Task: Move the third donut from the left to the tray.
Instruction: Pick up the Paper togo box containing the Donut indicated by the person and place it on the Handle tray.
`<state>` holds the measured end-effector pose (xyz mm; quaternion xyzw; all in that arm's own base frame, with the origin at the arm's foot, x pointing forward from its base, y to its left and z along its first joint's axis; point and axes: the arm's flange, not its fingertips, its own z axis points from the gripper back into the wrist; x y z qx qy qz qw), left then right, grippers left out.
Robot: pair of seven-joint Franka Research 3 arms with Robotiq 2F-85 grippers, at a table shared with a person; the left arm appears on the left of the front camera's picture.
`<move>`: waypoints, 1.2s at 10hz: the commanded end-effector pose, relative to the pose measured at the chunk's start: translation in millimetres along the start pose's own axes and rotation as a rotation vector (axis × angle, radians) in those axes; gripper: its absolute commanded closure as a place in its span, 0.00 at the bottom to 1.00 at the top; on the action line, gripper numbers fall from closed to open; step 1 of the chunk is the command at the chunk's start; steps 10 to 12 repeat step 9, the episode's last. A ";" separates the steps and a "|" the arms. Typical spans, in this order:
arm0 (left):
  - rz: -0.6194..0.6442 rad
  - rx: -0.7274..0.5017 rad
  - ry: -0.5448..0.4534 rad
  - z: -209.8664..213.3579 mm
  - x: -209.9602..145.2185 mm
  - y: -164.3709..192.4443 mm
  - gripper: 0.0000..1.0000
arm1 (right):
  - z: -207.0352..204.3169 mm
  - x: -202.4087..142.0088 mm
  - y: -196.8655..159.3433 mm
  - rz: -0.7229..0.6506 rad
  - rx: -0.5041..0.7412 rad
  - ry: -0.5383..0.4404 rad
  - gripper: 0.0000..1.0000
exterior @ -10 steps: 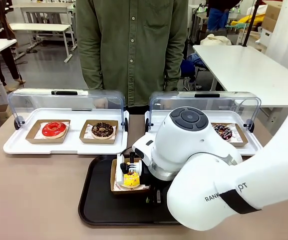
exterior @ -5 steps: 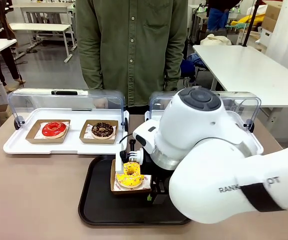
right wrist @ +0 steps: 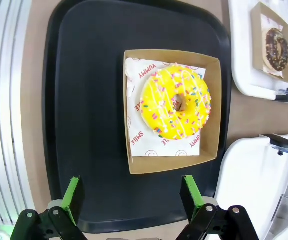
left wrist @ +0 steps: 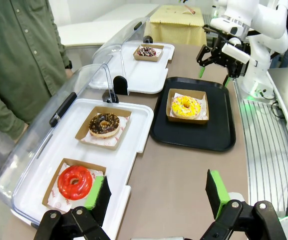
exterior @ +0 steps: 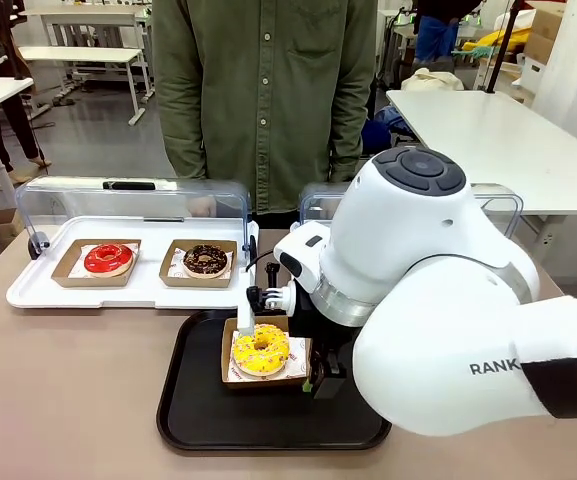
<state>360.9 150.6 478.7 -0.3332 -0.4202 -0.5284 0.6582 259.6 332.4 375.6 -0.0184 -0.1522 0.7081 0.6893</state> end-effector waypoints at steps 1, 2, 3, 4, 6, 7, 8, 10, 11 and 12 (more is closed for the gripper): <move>-0.023 0.001 -0.024 0.8 2.2 0.3 0.00 | -4.1 3.0 0.6 0.000 -0.006 -0.010 0.00; -0.023 0.001 -0.024 0.8 2.2 0.3 0.00 | -4.1 3.0 0.6 0.000 -0.006 -0.010 0.00; -0.023 0.001 -0.024 0.8 2.2 0.3 0.00 | -4.1 3.0 0.6 0.000 -0.006 -0.010 0.00; -0.023 0.001 -0.024 0.8 2.2 0.3 0.00 | -4.1 3.0 0.6 0.000 -0.006 -0.010 0.00; -0.023 0.001 -0.024 0.8 2.2 0.3 0.00 | -4.1 3.0 0.6 0.000 -0.006 -0.010 0.00; -0.023 0.001 -0.024 0.8 2.2 0.3 0.00 | -4.1 3.0 0.6 0.000 -0.006 -0.010 0.00; -0.023 0.001 -0.024 0.8 2.2 0.3 0.00 | -4.1 3.0 0.6 0.000 -0.006 -0.010 0.00; -0.023 0.001 -0.024 0.8 2.2 0.3 0.00 | -4.1 3.0 0.6 0.000 -0.006 -0.010 0.00; -0.023 0.001 -0.024 0.8 2.2 0.3 0.00 | -4.1 3.0 0.6 0.000 -0.006 -0.010 0.00; -0.023 0.001 -0.024 0.8 2.2 0.3 0.00 | -4.1 3.0 0.6 0.000 -0.006 -0.010 0.00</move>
